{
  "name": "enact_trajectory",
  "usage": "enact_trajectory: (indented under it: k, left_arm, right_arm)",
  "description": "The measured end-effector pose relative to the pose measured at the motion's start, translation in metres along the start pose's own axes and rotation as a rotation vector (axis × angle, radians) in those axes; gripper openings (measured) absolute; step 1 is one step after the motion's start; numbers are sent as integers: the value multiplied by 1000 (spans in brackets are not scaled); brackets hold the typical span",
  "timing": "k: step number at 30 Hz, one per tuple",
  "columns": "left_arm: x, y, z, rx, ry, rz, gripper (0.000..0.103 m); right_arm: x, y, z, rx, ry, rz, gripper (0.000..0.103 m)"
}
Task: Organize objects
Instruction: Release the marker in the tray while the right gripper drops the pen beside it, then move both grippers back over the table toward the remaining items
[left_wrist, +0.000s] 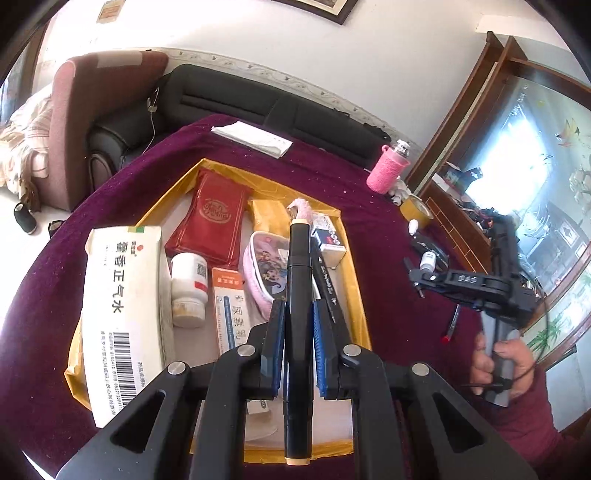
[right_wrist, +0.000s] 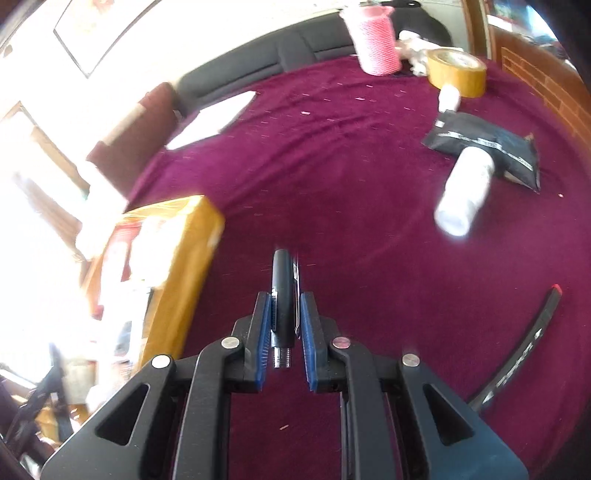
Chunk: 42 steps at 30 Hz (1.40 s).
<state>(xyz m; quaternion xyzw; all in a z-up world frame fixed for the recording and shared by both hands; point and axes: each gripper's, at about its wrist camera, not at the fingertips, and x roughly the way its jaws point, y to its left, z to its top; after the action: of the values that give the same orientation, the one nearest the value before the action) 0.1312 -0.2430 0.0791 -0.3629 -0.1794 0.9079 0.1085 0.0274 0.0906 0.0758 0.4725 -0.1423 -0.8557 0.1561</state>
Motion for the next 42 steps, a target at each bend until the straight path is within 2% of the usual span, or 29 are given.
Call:
enact_trajectory:
  k: [4,7,12,14,17,21,26,28,29,30,32,35,42]
  left_arm:
    - [3,-5,-6,17,21,32,11]
    - [8,-4,-8,14,44,72,11]
    - [19,2,-15,-3,94,132,11]
    - [20,1,-17,14,92,157,11]
    - [19,1,-18,21,86,163,11]
    - [18,5,-18,9,76,166,11]
    - [18,12,-19,-27,73,175,11]
    - [17,14,-18,-33,79,175,14]
    - [15,14,-18,-37,83,170,20]
    - [13,15,-18,-38,82,170,30]
    - [8,12,-17,-25,66,179,42]
    - [-1,3,-16,14,35,209,49]
    - [-16,-15,-16,87,-39,326,51]
  right_arm:
    - [-10,24,-7,-35,25,121,13]
    - [-8,49,-17,-62,81,239,14]
    - [6,92,-40,-128,159,325,14]
    - [15,106,-47,-146,188,344,14]
    - [26,126,-59,-188,220,331,14]
    - [28,145,-73,-255,217,282,14]
    - [34,157,-81,-311,215,194,14]
    - [35,160,-83,-316,217,189,14]
    - [34,163,-83,-325,210,180,15]
    - [32,164,-84,-332,201,173,16]
    - [27,166,-83,-342,177,165,22]
    - [19,164,-79,-345,137,161,29]
    - [9,153,-86,-347,101,145,30]
